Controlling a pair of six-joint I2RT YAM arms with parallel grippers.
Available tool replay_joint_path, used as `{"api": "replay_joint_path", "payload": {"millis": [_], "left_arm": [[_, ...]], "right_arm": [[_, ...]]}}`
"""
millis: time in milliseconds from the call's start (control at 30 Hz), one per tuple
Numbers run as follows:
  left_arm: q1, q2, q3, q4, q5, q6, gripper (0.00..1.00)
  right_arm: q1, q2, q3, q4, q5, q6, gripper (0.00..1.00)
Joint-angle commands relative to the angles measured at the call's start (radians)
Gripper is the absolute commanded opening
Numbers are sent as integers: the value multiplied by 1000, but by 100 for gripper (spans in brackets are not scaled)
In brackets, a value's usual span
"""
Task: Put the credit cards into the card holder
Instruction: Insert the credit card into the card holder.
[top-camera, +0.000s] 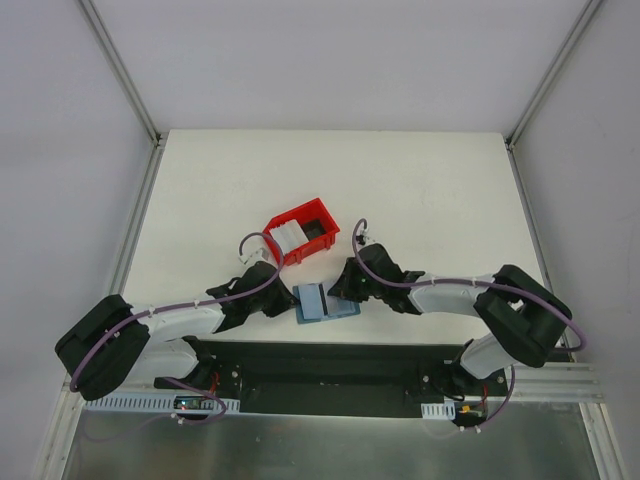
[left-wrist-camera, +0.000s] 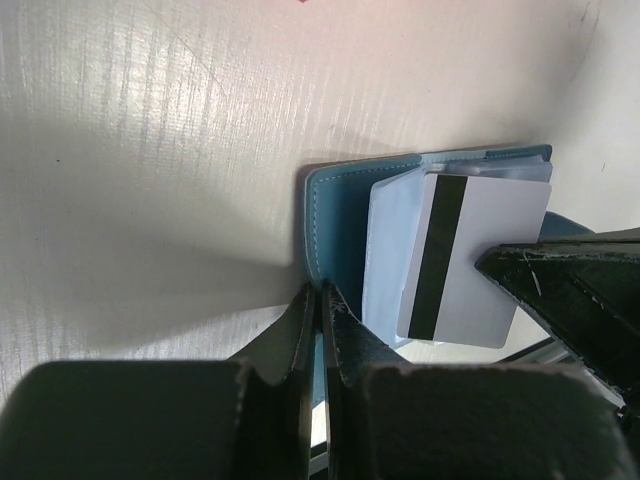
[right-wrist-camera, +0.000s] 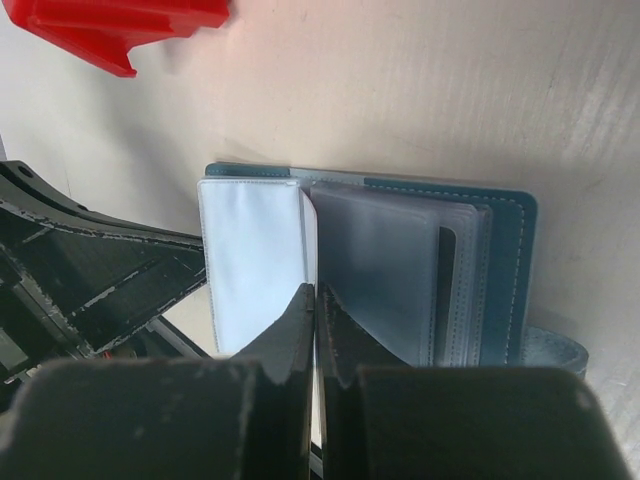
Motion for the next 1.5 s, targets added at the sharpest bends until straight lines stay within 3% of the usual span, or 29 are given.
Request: {"api": "replay_joint_path", "payload": {"millis": [0,533,1067,1467], "left_arm": [[3,36,-13,-90,-13,53,0],[4,59,-10,-94,-13,53,0],[36,38,-27,-108,-24,39,0],[39,41,-19,-111,-18,47,0]], "right_arm": [[-6,37,-14,27,-13,1,0],[48,76,-23,24,7,5,0],[8,2,-55,-39,-5,2,0],[17,97,-20,38,-87,47,0]]}}
